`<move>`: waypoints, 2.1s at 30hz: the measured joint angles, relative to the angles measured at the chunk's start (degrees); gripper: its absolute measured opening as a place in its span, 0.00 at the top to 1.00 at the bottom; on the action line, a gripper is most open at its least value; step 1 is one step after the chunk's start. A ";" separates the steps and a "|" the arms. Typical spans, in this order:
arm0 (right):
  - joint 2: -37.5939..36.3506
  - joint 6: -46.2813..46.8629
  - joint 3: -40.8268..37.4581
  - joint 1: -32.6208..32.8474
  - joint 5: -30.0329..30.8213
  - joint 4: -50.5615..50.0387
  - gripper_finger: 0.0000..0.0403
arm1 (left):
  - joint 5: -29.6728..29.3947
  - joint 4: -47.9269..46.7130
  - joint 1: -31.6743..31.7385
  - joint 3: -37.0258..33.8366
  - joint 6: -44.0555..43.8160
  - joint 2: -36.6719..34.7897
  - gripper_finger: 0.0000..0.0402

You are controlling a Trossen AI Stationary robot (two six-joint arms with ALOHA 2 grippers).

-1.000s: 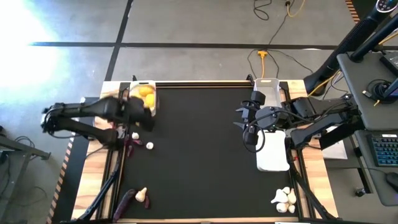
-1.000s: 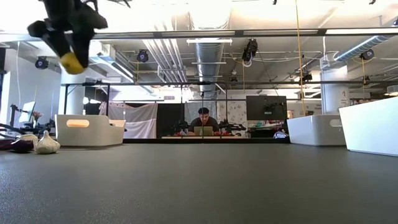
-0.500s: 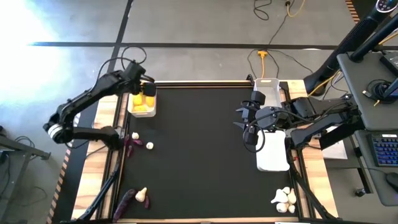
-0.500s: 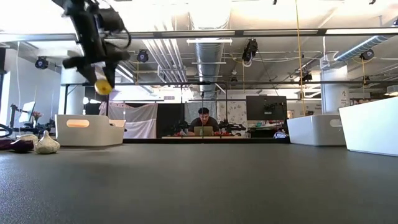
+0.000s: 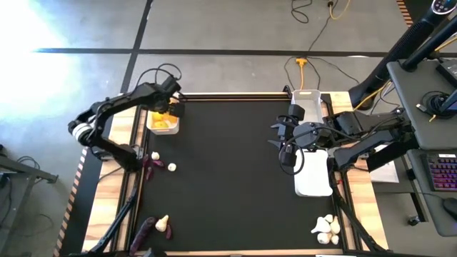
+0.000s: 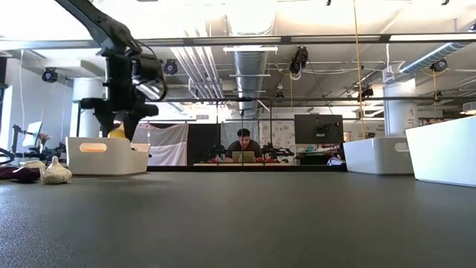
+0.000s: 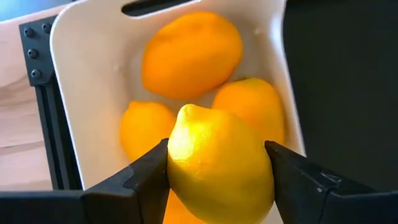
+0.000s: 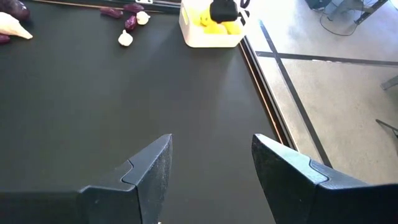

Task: Sort produce into baskets
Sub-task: Put the yellow lemon into the left white bin, then put the white garlic into the right white bin

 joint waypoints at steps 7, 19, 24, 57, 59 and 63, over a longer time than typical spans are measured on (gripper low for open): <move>0.00 0.00 0.00 0.00 0.02 0.00 0.47 | -0.55 -0.42 0.32 -0.03 -0.38 3.81 0.46; 0.00 0.00 0.00 0.00 0.00 1.42 0.47 | 0.75 -7.08 -0.38 -0.04 -0.32 -1.77 0.25; 0.00 -2.98 0.00 0.00 0.48 1.73 0.47 | 4.08 -7.62 -3.28 -0.04 -1.99 -11.95 0.21; 0.00 22.65 0.02 0.00 0.44 7.48 0.47 | 8.57 -5.52 -64.13 -16.39 -36.48 -15.33 0.24; 0.32 22.93 0.02 0.00 0.49 7.50 0.47 | 8.50 -3.89 -64.09 -17.90 -36.48 -14.70 0.24; 0.89 23.71 0.02 0.00 0.52 7.41 0.47 | 8.14 -0.82 -63.25 -20.30 -36.48 -12.80 0.24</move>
